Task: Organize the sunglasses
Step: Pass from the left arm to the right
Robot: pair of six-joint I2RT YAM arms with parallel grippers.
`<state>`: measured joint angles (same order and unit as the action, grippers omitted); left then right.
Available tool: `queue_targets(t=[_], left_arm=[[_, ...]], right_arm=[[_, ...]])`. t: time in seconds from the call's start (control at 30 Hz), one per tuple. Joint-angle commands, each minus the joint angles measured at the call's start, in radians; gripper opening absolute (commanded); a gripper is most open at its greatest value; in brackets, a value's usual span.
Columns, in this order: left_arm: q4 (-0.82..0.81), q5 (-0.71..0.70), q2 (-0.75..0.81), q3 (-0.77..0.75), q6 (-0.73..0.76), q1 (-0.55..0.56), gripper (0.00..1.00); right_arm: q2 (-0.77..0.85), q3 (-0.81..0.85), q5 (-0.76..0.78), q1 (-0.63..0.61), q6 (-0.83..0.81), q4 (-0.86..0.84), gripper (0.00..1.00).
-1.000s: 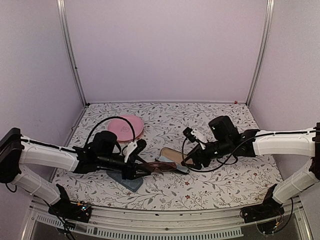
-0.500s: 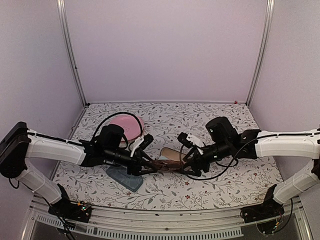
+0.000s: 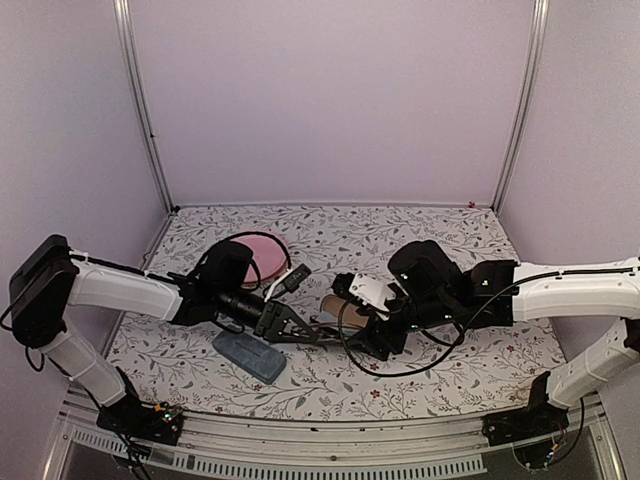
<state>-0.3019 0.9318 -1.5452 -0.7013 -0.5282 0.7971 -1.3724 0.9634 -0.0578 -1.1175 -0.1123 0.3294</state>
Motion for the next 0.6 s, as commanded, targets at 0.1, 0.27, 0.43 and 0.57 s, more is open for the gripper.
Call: queue_targets(t=[0.1, 0.27, 0.43, 0.57], left_arm=[[-0.028, 0.112, -0.044, -0.053, -0.106, -0.005, 0.00], [-0.029, 0.143, -0.074, -0.071, -0.135, 0.002, 0.00], [-0.030, 0.166, -0.102, -0.086, -0.151, 0.008, 0.00], [-0.035, 0.182, -0.119, -0.097, -0.159, 0.011, 0.00]], right_arm=[[-0.100, 0.099, 0.129, -0.063, -0.053, 0.079, 0.72], [-0.140, 0.134, 0.149, -0.086, -0.072, 0.095, 0.62], [-0.151, 0.147, 0.167, -0.096, -0.083, 0.107, 0.53], [-0.158, 0.148, 0.186, -0.106, -0.091, 0.116, 0.46]])
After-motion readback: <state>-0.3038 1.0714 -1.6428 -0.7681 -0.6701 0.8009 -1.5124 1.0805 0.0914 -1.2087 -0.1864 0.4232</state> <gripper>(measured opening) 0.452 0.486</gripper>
